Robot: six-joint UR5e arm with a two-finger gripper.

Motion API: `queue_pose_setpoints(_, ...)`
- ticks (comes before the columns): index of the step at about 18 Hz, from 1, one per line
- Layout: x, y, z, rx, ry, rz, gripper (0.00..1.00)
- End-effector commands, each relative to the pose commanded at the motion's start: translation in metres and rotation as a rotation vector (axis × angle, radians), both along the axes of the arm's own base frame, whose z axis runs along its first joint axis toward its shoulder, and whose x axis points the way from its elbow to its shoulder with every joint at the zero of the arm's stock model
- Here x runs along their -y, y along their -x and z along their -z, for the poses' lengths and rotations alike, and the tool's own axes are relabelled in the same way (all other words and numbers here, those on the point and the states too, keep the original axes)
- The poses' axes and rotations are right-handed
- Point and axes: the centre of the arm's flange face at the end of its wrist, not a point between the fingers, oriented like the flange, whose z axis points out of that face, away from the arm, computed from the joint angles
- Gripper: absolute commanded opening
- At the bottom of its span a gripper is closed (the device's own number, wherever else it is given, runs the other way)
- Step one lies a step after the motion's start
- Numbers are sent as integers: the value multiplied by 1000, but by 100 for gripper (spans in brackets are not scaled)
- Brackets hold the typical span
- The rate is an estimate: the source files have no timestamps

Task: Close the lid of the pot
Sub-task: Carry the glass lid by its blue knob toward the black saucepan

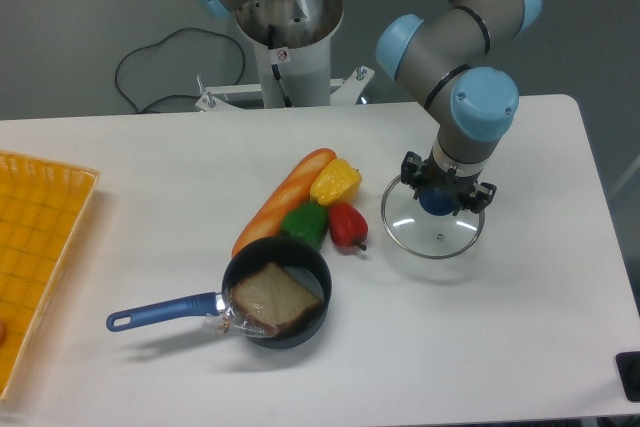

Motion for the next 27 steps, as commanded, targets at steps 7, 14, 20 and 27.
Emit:
queue_pose_setpoints(7, -2, 1, -7, -11, -8, 51, 56)
queue_pose_setpoints(14, -21, 0, -24, -26, -70, 76, 56)
queue_pose_setpoints(20, -35, -10, -28, -7, -126, 91, 56)
queue_pose_setpoints(27, -44, -26, -29, 1, -130, 117, 56)
